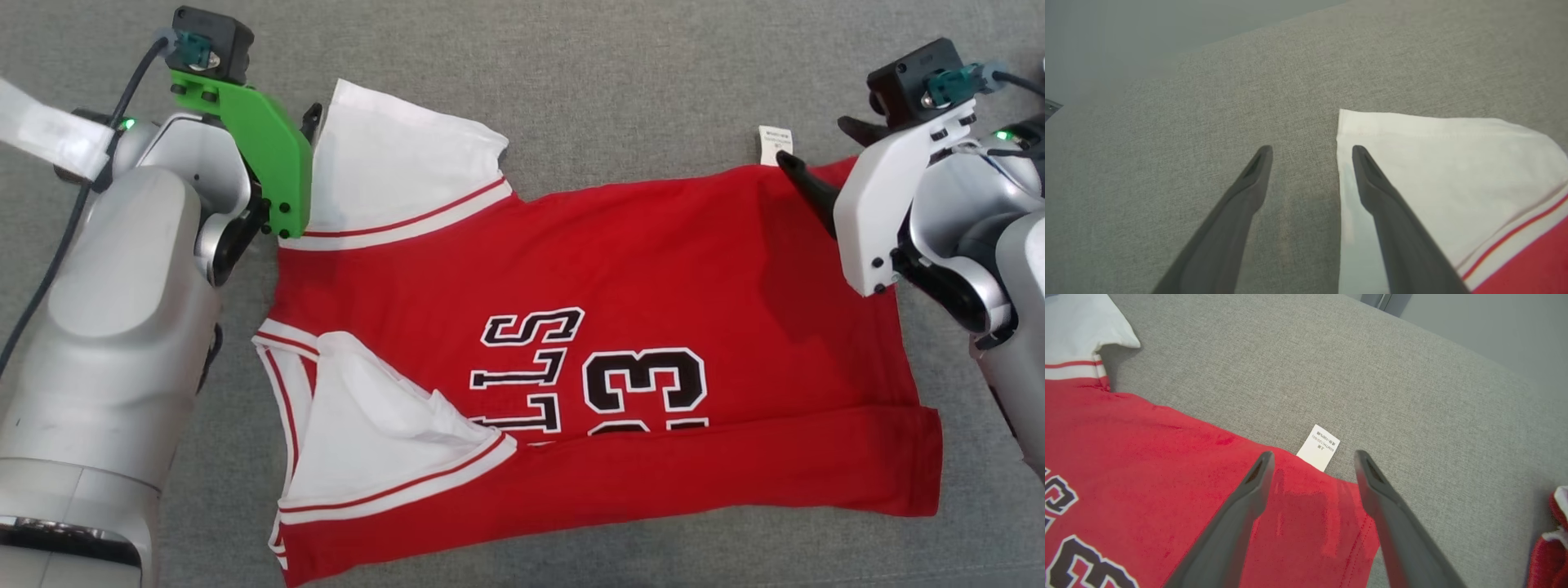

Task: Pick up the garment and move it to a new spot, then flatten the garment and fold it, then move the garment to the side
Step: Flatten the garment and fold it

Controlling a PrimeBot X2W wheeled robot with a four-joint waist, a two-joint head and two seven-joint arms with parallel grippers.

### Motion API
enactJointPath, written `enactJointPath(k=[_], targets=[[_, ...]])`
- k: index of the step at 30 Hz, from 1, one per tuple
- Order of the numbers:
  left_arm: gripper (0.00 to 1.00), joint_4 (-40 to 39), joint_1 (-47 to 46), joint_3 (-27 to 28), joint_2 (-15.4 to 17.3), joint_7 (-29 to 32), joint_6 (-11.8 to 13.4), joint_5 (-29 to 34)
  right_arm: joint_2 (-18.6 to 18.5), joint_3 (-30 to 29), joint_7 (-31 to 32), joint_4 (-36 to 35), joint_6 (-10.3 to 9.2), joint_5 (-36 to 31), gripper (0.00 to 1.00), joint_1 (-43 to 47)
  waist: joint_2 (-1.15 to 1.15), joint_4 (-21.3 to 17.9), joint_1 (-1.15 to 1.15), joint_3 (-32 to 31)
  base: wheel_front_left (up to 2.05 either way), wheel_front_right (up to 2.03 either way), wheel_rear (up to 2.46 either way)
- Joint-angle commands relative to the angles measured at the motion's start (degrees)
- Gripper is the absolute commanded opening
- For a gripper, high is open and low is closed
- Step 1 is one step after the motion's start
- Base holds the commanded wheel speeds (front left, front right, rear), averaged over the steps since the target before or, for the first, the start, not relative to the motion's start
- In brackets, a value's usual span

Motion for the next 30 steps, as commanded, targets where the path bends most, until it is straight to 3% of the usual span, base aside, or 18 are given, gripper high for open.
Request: enactJointPath(k=[1, 9, 17, 19, 20, 24, 26, 30], targets=[[1.0, 0.4, -2.3, -1.3, 1.0, 1.2, 0.0, 0.0, -1.0, 0.5, 0.3, -0.4, -0.05, 0.2, 1.0, -1.7, 0.0, -3.0, 0.0, 5.0, 0.0, 0.0, 0.0], [1.0, 2.1, -6.5, -4.2, 3.0, 3.8, 0.1, -1.3, -2.1, 2.6, -1.4, -0.1, -0.05, 1.1, 1.0, -3.1, 0.0, -3.9, 0.0, 7.4, 0.0, 0.0, 0.0], [1.0, 3.6, -7.2, -5.2, 2.9, 4.7, 0.1, -2.5, -2.8, 2.2, -2.8, 0.6, -0.05, 1.3, 1.0, -2.2, 0.0, -4.4, 0.0, 8.0, 0.0, 0.0, 0.0], [0.68, 3.8, -7.1, -5.7, 2.7, 5.4, 0.1, -3.1, -2.6, 2.0, -3.0, 0.9, -0.05, 1.4, 1.0, -2.2, 0.0, -4.5, 0.0, 8.0, 0.0, 0.0, 0.0], [0.46, 3.8, -7.0, -6.0, 2.6, 6.0, 0.1, -3.5, -2.5, 2.0, -3.1, 1.0, -0.05, 1.4, 1.0, -2.1, 0.0, -4.5, 0.0, 8.0, 0.0, 0.0, 0.0], [0.2, 3.4, -6.4, -7.0, 2.6, 8.2, 0.1, -5.3, -2.5, 2.0, -3.1, 1.2, -0.05, 1.6, 1.0, -2.2, 0.0, -4.3, 0.0, 7.9, 0.0, 0.0, 0.0], [0.0, 2.9, -6.2, -7.5, 3.0, 8.6, 0.1, -6.2, -2.3, 2.1, -3.2, 1.3, -0.05, 1.6, 1.0, -2.6, 0.0, -4.2, 0.0, 7.8, 0.0, 0.0, 0.0], [0.0, 1.7, -6.2, -7.9, 3.6, 7.7, 0.1, -7.1, -2.2, 2.5, -3.3, 1.6, -0.05, 1.2, 1.0, -3.5, 0.0, -4.1, 0.0, 7.9, 0.0, 0.0, 0.0]])
